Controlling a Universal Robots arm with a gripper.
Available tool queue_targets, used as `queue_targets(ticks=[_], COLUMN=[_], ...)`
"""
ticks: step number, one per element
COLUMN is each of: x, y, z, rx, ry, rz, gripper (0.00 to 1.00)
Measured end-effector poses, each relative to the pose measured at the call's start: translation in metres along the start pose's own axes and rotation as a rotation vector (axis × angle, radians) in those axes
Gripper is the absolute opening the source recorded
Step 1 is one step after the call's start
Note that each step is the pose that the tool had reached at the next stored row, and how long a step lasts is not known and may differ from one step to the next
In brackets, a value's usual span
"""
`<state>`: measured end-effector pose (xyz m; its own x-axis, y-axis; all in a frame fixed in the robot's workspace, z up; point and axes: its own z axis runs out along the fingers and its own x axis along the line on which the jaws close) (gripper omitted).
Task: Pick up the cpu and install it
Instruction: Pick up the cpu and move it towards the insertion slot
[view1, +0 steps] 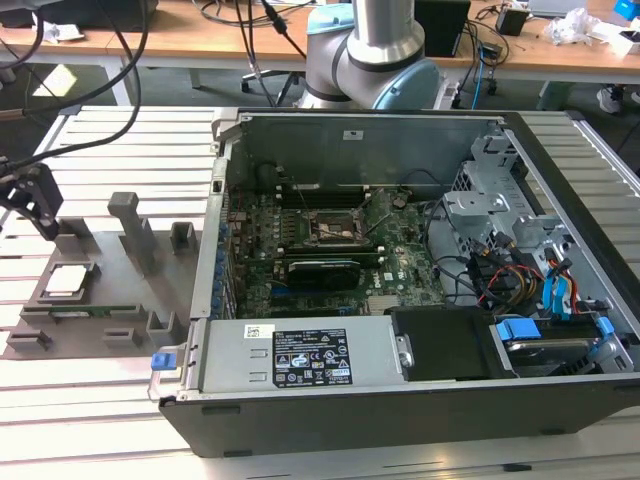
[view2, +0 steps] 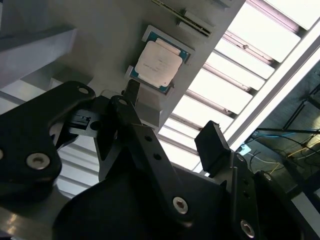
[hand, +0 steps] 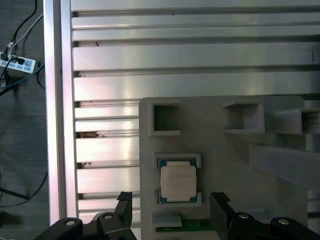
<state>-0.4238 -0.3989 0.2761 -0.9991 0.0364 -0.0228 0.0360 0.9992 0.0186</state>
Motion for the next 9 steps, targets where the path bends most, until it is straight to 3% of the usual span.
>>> queue_targets(ticks=[9], x=[0.0001], y=[-0.0001], z=[0.0052], rx=[-0.0001], ry=[-0.0001], rz=[0.000], gripper=[0.72])
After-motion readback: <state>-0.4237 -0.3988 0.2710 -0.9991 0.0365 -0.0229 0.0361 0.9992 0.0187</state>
